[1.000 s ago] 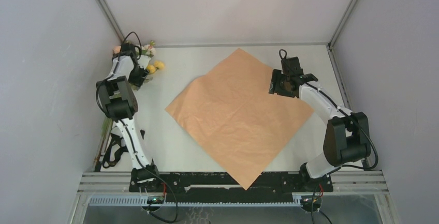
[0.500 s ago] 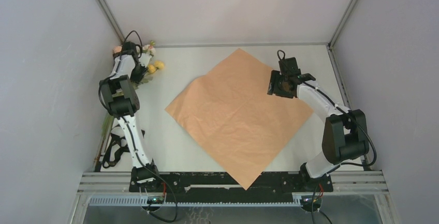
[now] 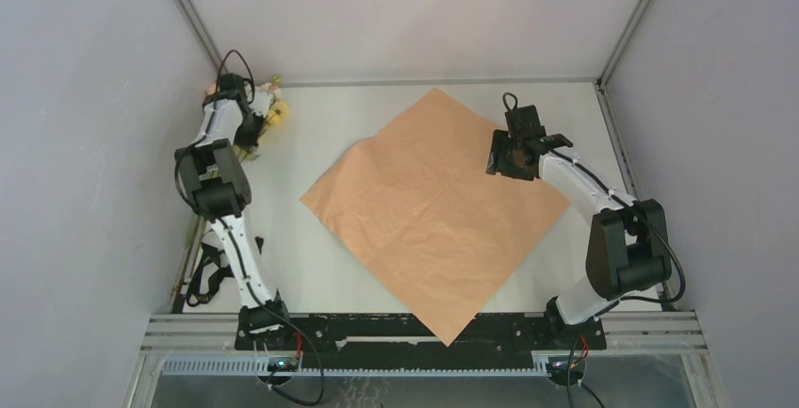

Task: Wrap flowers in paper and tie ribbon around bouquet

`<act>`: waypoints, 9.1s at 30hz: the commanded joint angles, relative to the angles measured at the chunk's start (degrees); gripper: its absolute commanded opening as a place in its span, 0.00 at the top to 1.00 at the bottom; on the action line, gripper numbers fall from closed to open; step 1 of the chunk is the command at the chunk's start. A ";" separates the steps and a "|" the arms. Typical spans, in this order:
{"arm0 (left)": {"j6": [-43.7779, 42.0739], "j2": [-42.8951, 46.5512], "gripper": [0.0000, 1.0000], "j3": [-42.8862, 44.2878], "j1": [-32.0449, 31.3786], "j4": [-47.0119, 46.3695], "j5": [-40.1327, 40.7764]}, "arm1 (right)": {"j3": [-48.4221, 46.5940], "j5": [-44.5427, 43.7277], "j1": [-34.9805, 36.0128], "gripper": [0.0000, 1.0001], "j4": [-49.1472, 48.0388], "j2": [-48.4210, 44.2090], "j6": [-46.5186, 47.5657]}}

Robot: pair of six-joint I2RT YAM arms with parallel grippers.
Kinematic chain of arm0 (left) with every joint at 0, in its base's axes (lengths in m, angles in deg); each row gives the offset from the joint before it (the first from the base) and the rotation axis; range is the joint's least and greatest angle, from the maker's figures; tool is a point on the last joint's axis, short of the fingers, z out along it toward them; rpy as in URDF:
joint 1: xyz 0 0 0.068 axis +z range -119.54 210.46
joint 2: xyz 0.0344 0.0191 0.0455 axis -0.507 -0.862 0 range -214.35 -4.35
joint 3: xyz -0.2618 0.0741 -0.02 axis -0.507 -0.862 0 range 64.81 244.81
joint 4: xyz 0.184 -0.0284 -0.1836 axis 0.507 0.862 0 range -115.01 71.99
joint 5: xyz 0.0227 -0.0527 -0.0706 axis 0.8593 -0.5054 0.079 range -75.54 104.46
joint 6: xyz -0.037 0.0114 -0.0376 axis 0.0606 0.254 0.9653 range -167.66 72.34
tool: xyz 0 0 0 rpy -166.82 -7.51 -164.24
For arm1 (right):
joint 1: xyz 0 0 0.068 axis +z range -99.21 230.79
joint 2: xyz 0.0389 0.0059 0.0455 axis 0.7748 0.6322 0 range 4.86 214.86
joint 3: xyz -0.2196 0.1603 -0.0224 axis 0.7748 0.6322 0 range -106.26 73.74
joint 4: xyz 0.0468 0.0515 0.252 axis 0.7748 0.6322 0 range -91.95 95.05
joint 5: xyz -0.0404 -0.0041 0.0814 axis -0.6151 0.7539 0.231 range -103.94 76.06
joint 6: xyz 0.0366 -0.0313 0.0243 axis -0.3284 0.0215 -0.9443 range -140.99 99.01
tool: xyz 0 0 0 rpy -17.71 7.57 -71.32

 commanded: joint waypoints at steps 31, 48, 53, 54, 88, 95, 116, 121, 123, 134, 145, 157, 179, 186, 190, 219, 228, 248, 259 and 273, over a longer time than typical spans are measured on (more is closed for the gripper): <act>49.38 48.25 1.00 -39.24 -8.97 -29.14 -40.67 | -37.91 31.30 28.82 0.26 -25.35 30.77 -14.42; 53.60 51.00 1.00 -46.13 -12.84 -36.59 -41.47 | -36.85 33.20 30.28 0.76 -34.72 36.71 -17.21; 53.41 51.64 0.85 -46.17 -12.84 -35.99 -41.12 | -33.63 31.34 28.17 1.00 -31.50 32.68 -15.76; 52.55 51.32 0.70 -45.62 -12.84 -34.64 -39.33 | -31.85 30.87 27.27 1.00 -30.77 31.13 -15.30; 43.64 6.87 0.64 -10.56 -15.85 -4.64 -3.35 | -21.23 0.72 11.29 0.46 0.15 18.77 2.46; 44.56 5.96 0.85 -9.79 -16.02 -4.69 -2.00 | -15.52 0.38 11.97 0.43 -0.40 10.68 2.17; 53.43 18.32 1.00 -19.88 -13.54 -11.76 -19.19 | -10.93 5.58 18.27 0.41 -6.59 1.54 1.77; 55.46 24.99 1.00 -24.38 -13.54 -14.84 -22.08 | -12.86 20.28 24.45 0.33 -20.36 7.59 -2.68; 56.16 27.77 1.00 -26.55 -13.54 -15.76 -23.92 | -14.70 24.64 25.93 0.29 -26.20 11.07 -6.24; 63.31 37.48 1.00 -45.96 -15.51 -26.89 -26.61 | -32.93 34.36 29.71 0.10 -35.32 37.16 -25.21; 63.08 40.22 1.00 -48.82 -15.77 -29.19 -25.59 | -42.42 47.28 29.91 0.74 -39.87 47.36 -30.42; 37.42 43.77 0.40 -36.30 -10.46 -15.77 -13.07 | -35.74 40.94 25.84 1.00 -36.39 38.43 -27.31; 27.97 1.99 0.48 0.31 -23.65 9.49 -0.04 | -9.67 19.28 23.75 0.64 -26.01 13.55 -16.19; 28.55 0.39 0.62 2.92 -23.65 10.36 1.28 | -8.37 18.53 23.71 0.64 -23.63 9.82 -12.67; 28.19 -0.91 0.61 5.20 -23.56 14.66 1.55 | -8.38 16.41 23.78 0.64 -20.78 7.38 -10.75; 39.91 5.10 1.00 -6.39 -23.63 9.89 -15.03 | 10.15 9.79 14.89 0.63 -20.95 -17.72 -7.99; 54.39 16.26 1.00 -21.43 -18.51 -7.64 -2.73 | 10.13 6.65 15.07 0.63 -18.57 -18.84 -9.00; 60.61 20.87 0.66 -33.28 -17.83 -14.59 -0.58 | 10.87 1.22 17.35 0.62 -14.94 -21.80 -9.58; 54.23 14.54 0.67 -22.33 -19.47 -2.91 1.25 | 11.83 -0.62 16.87 0.62 -13.51 -25.77 -9.68; 58.00 13.83 0.74 -26.09 -21.32 8.90 -9.94 | 14.96 -4.63 14.88 0.62 -10.78 -35.23 -10.03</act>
